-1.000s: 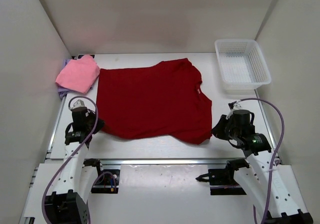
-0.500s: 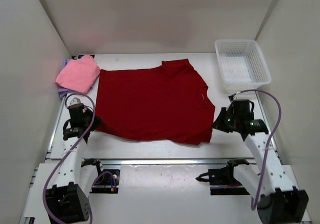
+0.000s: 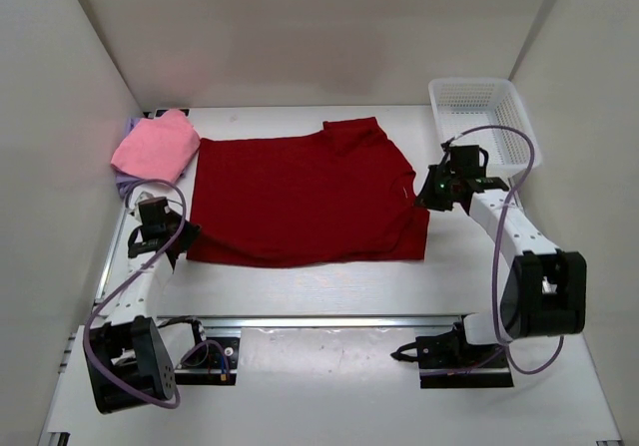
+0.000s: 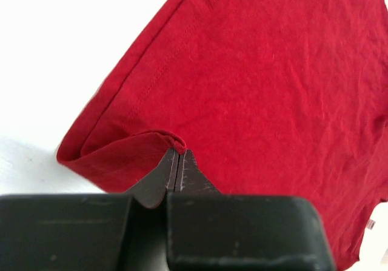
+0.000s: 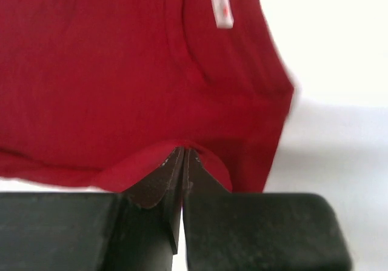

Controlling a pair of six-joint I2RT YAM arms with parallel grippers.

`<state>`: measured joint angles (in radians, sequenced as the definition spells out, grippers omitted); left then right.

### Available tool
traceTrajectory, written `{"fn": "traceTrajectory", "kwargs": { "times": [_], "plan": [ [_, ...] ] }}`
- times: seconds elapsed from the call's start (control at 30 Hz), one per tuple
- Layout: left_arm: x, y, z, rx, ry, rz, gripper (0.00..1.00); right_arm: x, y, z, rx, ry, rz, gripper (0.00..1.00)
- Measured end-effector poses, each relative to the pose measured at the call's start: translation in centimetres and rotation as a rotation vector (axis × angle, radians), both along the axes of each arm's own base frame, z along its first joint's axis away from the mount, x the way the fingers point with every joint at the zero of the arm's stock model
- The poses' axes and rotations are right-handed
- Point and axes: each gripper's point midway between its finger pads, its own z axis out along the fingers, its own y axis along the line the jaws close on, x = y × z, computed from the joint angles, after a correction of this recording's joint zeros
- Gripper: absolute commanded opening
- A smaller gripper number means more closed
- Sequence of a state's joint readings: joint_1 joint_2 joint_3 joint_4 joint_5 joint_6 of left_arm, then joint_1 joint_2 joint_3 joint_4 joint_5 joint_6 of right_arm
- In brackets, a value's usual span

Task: Fold and stack the t-shirts
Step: Fold the flattened tshirt in 1/3 of the way

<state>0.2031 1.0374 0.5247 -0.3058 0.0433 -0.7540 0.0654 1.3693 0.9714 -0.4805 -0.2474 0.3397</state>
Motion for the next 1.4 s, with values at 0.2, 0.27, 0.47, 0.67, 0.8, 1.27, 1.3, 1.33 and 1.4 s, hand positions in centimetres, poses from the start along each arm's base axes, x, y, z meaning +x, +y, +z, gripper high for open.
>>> {"fn": "traceTrajectory", "kwargs": {
  "times": [0.2, 0.27, 0.47, 0.67, 0.8, 1.27, 1.3, 1.33, 1.4],
  "plan": [
    [1.0, 0.7, -0.5, -0.007, -0.009, 0.041, 0.00, 3.0, 0.2, -1.2, -0.011, 0.014, 0.000, 0.00],
    [1.2, 1.0, -0.8, -0.001, -0.003, 0.054, 0.00, 4.3, 0.2, -0.6, -0.012, -0.007, 0.002, 0.00],
    [1.8, 1.8, -1.4, 0.003, 0.014, 0.081, 0.00, 7.3, 0.4, 0.0, -0.015, -0.049, 0.011, 0.00],
    [3.3, 2.3, -1.2, 0.007, 0.009, 0.091, 0.00, 9.7, 0.5, -1.0, -0.021, -0.032, 0.021, 0.00],
    [5.0, 2.5, -0.9, 0.016, -0.005, 0.087, 0.00, 11.0, 0.6, -0.9, -0.024, -0.040, 0.026, 0.00],
    [5.9, 3.4, -3.5, 0.000, 0.063, 0.099, 0.04, 13.3, 1.2, -3.4, -0.019, 0.000, 0.047, 0.00],
    [5.9, 3.7, -3.4, -0.001, 0.061, 0.108, 0.04, 13.5, 1.3, -3.2, -0.016, -0.006, 0.048, 0.00],
    [5.9, 4.0, -3.3, -0.002, 0.062, 0.116, 0.05, 13.7, 1.4, -3.0, -0.013, -0.009, 0.051, 0.03],
    [5.7, 4.3, -3.5, -0.009, 0.070, 0.124, 0.15, 14.2, 1.9, -2.4, -0.006, -0.019, 0.058, 0.14]
  ]
}}
